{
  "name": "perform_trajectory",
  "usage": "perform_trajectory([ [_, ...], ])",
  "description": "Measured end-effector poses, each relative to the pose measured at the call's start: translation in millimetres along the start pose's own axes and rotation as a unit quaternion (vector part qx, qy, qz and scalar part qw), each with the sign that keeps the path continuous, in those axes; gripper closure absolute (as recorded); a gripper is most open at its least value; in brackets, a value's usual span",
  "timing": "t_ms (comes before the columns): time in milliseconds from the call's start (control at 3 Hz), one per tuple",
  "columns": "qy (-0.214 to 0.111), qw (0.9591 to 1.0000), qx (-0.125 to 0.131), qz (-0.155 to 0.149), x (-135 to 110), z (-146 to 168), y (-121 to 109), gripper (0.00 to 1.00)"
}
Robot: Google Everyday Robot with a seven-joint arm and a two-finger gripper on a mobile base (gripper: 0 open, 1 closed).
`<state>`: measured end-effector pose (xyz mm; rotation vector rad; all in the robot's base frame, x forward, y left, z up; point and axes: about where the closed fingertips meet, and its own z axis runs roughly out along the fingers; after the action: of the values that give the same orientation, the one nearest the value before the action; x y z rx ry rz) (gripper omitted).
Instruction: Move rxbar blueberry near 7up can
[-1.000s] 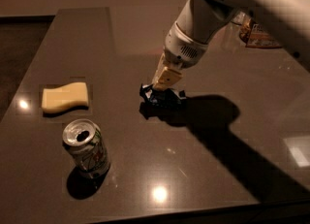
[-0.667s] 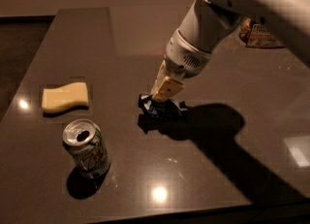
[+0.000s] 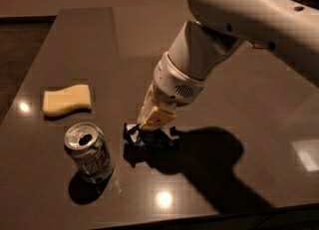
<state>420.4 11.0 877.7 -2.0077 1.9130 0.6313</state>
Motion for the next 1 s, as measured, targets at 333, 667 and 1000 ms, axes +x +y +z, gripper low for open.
perform_trajectory([
  [333, -0.001, 0.9999, -0.003, -0.010, -9.3, 10.1, 14.8, 0.75],
  [667, 0.000, 0.9999, -0.003, -0.011, -9.7, 10.0, 14.8, 0.52],
  [1000, 0.000, 0.9999, -0.003, -0.012, -10.7, 10.2, 15.6, 0.30],
])
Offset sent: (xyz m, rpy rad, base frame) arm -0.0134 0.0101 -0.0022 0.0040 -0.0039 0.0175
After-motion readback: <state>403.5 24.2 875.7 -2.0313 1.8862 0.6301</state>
